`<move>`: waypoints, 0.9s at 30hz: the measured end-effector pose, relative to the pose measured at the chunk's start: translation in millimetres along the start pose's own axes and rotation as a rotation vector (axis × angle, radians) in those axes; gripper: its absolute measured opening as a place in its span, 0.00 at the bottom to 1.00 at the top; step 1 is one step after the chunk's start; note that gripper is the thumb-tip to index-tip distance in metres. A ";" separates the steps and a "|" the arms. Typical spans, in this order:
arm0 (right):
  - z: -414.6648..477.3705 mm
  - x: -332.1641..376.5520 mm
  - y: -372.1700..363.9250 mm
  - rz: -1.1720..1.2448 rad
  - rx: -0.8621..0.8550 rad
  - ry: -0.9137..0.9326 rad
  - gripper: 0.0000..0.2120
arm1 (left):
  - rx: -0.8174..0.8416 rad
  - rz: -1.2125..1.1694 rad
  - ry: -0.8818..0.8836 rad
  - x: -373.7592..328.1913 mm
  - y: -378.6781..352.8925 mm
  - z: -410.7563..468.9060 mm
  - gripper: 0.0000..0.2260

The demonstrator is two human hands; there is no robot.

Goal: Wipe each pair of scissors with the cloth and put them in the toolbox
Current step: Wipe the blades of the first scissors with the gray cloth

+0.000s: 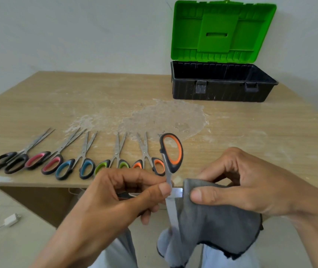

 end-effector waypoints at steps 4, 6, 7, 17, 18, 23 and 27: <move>-4.2 -1.2 6.5 -0.007 -0.026 -0.001 0.08 | -0.003 -0.003 0.021 2.4 1.9 -0.1 0.07; -4.0 -1.7 8.2 0.031 -0.059 -0.006 0.06 | -0.001 -0.001 0.051 3.0 0.5 0.6 0.07; -3.8 -3.6 8.9 0.050 -0.072 -0.021 0.06 | -0.008 -0.004 0.069 2.8 -0.2 0.8 0.08; 0.3 -3.9 9.9 0.087 -0.199 -0.070 0.11 | -0.082 -0.015 0.098 5.6 0.2 4.1 0.11; 1.3 -3.5 7.8 0.074 -0.204 -0.059 0.13 | -0.091 -0.017 0.095 5.6 1.3 3.7 0.12; 3.1 0.3 1.7 0.053 -0.201 -0.044 0.12 | -0.104 -0.020 0.115 5.2 4.6 0.5 0.11; 1.9 0.2 12.4 0.094 -0.265 -0.042 0.14 | -0.096 -0.030 0.110 2.1 4.7 0.3 0.10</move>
Point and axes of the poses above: each hand's wrist, its own z-axis towards the middle knuckle, its own y-axis out of the back of the hand, x = y × z, the point moved 7 cm from there along z, towards the middle knuckle, and after that the axes turned 9 degrees about -x, right-handed, at the moved point
